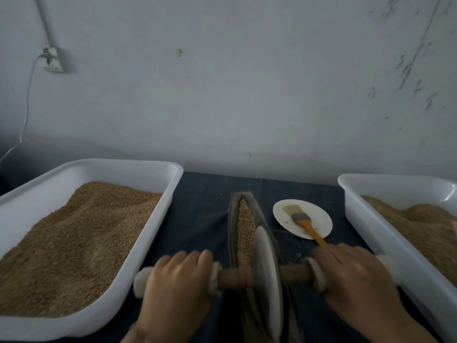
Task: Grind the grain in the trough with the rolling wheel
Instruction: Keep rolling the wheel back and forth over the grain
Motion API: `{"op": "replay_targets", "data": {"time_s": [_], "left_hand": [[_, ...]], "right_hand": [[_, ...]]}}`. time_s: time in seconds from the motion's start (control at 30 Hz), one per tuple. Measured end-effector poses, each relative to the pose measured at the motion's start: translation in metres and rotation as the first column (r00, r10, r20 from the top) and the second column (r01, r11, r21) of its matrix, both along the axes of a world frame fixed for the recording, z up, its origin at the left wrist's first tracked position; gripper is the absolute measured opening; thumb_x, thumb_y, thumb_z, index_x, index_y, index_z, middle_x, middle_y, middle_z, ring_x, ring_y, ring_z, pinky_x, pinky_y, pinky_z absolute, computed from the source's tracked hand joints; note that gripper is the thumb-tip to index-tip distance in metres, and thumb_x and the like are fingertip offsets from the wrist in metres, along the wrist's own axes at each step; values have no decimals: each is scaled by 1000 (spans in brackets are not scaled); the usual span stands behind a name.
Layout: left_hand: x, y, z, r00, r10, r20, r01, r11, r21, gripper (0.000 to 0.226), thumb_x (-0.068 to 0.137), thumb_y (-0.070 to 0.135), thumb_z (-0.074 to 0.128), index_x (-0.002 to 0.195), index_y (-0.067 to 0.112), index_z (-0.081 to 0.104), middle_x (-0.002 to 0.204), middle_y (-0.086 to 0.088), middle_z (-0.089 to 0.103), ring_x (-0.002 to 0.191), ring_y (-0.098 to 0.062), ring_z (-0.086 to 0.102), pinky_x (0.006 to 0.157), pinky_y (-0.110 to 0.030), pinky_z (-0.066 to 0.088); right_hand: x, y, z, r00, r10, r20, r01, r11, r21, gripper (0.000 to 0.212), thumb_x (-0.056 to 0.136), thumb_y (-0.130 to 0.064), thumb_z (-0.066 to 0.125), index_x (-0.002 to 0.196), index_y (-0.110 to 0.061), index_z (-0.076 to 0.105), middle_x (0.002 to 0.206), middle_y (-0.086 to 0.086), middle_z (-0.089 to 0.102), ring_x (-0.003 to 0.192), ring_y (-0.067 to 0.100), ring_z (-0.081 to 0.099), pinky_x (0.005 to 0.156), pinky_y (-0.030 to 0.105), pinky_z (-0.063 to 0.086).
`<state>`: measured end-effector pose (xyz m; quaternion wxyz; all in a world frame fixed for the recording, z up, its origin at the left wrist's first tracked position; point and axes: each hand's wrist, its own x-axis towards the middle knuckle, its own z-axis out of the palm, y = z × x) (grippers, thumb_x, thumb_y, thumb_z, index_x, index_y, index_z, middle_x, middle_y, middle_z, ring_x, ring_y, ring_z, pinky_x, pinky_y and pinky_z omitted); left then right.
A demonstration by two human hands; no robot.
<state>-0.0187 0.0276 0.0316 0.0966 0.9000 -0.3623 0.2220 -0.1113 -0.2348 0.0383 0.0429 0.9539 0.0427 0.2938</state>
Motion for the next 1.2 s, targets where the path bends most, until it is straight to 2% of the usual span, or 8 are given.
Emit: {"op": "replay_targets", "data": {"time_s": [0.23,0.3,0.43,0.57,0.73,0.87,1.03,1.2], "left_hand": [[14,-6,-10,999,31,33,-30,999,-19,29,48,25,77,56,21,50,48,4,48,40,-17,49,39,-30,38],[34,-16,-15,996,86,-32,-87,996,-21,28,57,23,80,62,20,52,54,4,54,47,-17,52,47,-30,40],[82,-37,-12,963,262,-62,-262,965,0,10,89,33,52,85,25,47,85,8,60,76,-14,55,67,-28,39],[113,-53,0,952,293,-93,-291,956,34,15,91,33,52,85,23,42,88,4,60,75,-15,52,70,-29,40],[101,-48,-3,953,292,-81,-290,956,36,17,89,30,57,85,24,41,87,5,58,74,-13,50,71,-28,38],[61,-32,-8,972,233,-39,-233,972,14,20,87,38,55,84,26,39,82,10,49,73,-10,41,70,-26,32],[1,-3,-3,999,33,43,-31,998,-46,33,55,23,83,65,20,51,57,7,51,50,-15,49,49,-31,42],[-13,2,-1,990,-2,139,9,999,-54,36,40,16,79,57,19,48,50,6,46,42,-17,44,44,-28,30]], "right_hand": [[17,-6,-6,999,-12,38,14,997,-72,42,35,-9,88,65,-19,60,59,-3,55,48,17,50,46,27,35],[42,-9,-9,997,-51,55,53,997,-50,41,38,-7,87,66,-17,58,59,0,57,49,21,53,47,30,36],[99,-15,-3,989,-146,9,146,984,-102,31,50,-10,83,67,-15,57,63,3,60,55,25,56,51,32,35],[134,-25,7,963,-242,-116,225,964,-138,13,79,-22,61,89,-20,54,90,0,63,84,24,59,63,32,28],[117,-21,2,969,-219,-115,204,970,-133,14,82,-26,61,93,-20,55,94,-1,64,85,21,58,65,31,30],[66,-11,-5,988,-140,-67,136,989,-57,18,70,-15,75,84,-12,63,81,4,65,73,24,59,63,37,45],[-2,0,-9,996,-27,81,26,1000,8,38,42,-1,85,68,-15,62,61,0,57,50,19,51,52,26,32],[-15,-4,-8,997,36,69,-35,999,-20,40,35,-7,89,67,-17,66,59,-3,57,48,16,52,49,26,36]]}}
